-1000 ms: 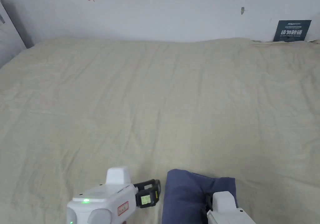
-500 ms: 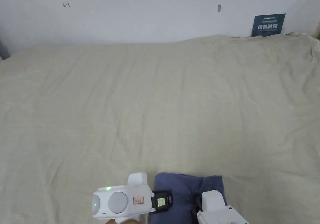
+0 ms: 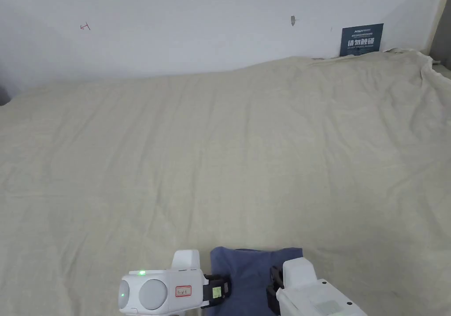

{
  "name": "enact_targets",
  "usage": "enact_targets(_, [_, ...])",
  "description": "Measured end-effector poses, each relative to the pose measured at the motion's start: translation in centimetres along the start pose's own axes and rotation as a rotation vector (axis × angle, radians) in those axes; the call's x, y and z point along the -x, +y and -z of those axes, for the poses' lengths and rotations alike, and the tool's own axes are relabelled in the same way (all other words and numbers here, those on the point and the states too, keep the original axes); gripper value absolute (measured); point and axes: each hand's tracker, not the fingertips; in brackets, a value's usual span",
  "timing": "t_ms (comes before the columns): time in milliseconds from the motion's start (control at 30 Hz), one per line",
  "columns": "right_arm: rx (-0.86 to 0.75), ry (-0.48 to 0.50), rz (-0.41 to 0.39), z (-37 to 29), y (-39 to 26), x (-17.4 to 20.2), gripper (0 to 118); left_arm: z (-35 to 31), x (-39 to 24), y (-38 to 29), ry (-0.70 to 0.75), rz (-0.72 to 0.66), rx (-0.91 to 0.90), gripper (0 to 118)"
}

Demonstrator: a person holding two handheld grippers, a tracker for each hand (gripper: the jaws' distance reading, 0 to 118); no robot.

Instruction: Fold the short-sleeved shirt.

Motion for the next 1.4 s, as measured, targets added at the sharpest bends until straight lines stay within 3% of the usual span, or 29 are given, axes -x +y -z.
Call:
enact_targets(200, [-0.169,-0.025,-0.035,-4.8,4.4,-3.0,0,-2.6,0.8,2.2,-0.009,0.016,-0.022,20])
enact_targets(467, [-0.328,-0.118,-0.031,-10.4,9.6,-6.3,0,-8.4,8.9,5.9,0.179,0.013,-0.066,20])
enact_targets(600, [-0.373,-0.159,-0.066,-11.9,11.5,-6.2,0,-11.9,13.9,7.5,0.268,-0.01,-0.084,20])
enact_targets(800, [-0.38,-0.186,-0.1,-12.1,13.2,-4.5,0,-16.7,22.2,8.8,0.414,-0.102,-0.095,20])
enact_targets(1033, [-0.329,-0.164,-0.07,-9.1,13.7,-3.4,0,-20.0,30.9,8.5,0.551,-0.254,-0.105,20])
enact_targets(1400, [-0.264,-0.156,-0.039,-4.5,13.7,-3.1,0,-16.2,36.3,7.0,0.619,-0.371,-0.051,22])
